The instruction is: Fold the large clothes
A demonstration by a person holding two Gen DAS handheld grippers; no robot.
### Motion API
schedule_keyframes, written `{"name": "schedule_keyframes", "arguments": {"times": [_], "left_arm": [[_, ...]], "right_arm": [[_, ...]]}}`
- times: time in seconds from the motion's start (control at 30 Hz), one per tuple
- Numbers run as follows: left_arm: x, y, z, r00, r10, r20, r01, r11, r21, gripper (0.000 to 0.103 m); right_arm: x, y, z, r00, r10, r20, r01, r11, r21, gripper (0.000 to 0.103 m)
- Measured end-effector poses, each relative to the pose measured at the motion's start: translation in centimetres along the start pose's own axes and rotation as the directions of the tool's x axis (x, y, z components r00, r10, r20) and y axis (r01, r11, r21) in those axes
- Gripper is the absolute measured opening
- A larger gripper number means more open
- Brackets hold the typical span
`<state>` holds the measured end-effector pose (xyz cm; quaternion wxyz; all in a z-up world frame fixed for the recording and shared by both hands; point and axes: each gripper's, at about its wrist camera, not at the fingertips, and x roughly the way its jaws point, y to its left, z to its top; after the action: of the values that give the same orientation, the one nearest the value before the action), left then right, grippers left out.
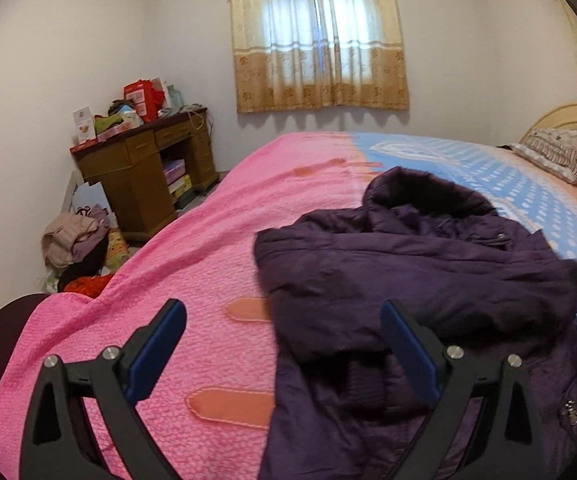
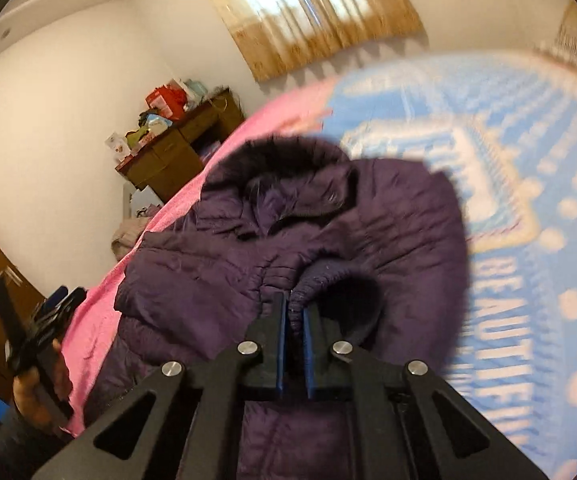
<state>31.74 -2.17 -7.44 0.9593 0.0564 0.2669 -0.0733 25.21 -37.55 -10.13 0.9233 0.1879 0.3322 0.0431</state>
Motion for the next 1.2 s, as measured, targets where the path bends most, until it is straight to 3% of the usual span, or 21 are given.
{"name": "schedule_keyframes", "arguments": {"times": [0.1, 0.13, 0.2, 0.27, 0.3, 0.33, 0.43, 0.5, 0.63, 0.73, 0.9, 1.07, 1.2], "left_arm": [[1.0, -0.2, 0.1, 1.000, 0.018, -0.017, -0.018, 1.000, -0.001, 0.100], [1.3, -0.3, 0.1, 0.999, 0.018, -0.027, -0.018, 1.000, -0.001, 0.100], [2.2, -1.1, 0.1, 0.998, 0.032, -0.050, -0.032, 0.999, 0.004, 0.100], [2.7, -1.5, 0.1, 0.997, 0.026, -0.072, -0.026, 1.000, 0.001, 0.100], [2.7, -1.8, 0.1, 0.997, 0.019, -0.077, -0.019, 1.000, 0.002, 0.100], [2.6, -2.0, 0.3, 0.997, 0.019, -0.072, -0.018, 1.000, 0.011, 0.100], [2.1, -2.8, 1.3, 0.999, 0.032, -0.031, -0.031, 0.999, 0.036, 0.100], [2.1, -3.4, 2.3, 0.999, 0.030, -0.011, -0.029, 0.999, 0.032, 0.101], [3.6, -5.9, 4.3, 1.000, -0.025, 0.008, 0.025, 0.999, 0.040, 0.103], [6.2, -7.7, 4.2, 0.999, -0.028, -0.024, 0.029, 0.998, 0.059, 0.103], [11.9, -7.8, 0.7, 0.980, 0.015, -0.201, 0.005, 0.995, 0.099, 0.103], [13.1, -6.8, -0.9, 0.970, -0.034, -0.242, 0.051, 0.997, 0.066, 0.103], [13.4, -6.8, -1.1, 0.963, -0.031, -0.268, 0.049, 0.997, 0.062, 0.103]], "right_arm": [[-1.0, -1.7, -0.1, 0.996, -0.087, 0.012, 0.087, 0.996, 0.011, 0.006], [-0.5, -2.6, -0.4, 0.988, -0.155, -0.006, 0.155, 0.988, 0.010, 0.006], [0.1, -4.0, -1.2, 0.984, -0.177, -0.035, 0.178, 0.984, 0.014, 0.007], [1.0, -3.5, -1.6, 0.974, -0.214, -0.079, 0.213, 0.977, -0.022, 0.030], [0.8, -3.0, -1.7, 0.962, -0.265, -0.071, 0.262, 0.964, -0.042, 0.060], [0.0, -2.3, -1.5, 0.948, -0.315, -0.030, 0.313, 0.948, -0.056, 0.069], [-2.8, 0.0, -0.2, 0.929, -0.360, 0.088, 0.365, 0.929, -0.059, 0.069], [-3.4, 2.0, 0.7, 0.941, -0.315, 0.123, 0.325, 0.942, -0.079, 0.069], [0.2, 5.0, 1.3, 0.976, -0.214, 0.050, 0.217, 0.973, -0.076, 0.069], [4.8, 5.6, 0.0, 0.964, -0.266, -0.002, 0.264, 0.958, -0.109, 0.069], [8.6, 3.8, -2.5, 0.958, -0.279, -0.062, 0.271, 0.955, -0.118, 0.069], [9.9, 4.0, -3.1, 0.951, -0.296, -0.091, 0.278, 0.946, -0.168, 0.069], [10.9, 4.4, -3.1, 0.938, -0.327, -0.112, 0.300, 0.932, -0.205, 0.071]]}}
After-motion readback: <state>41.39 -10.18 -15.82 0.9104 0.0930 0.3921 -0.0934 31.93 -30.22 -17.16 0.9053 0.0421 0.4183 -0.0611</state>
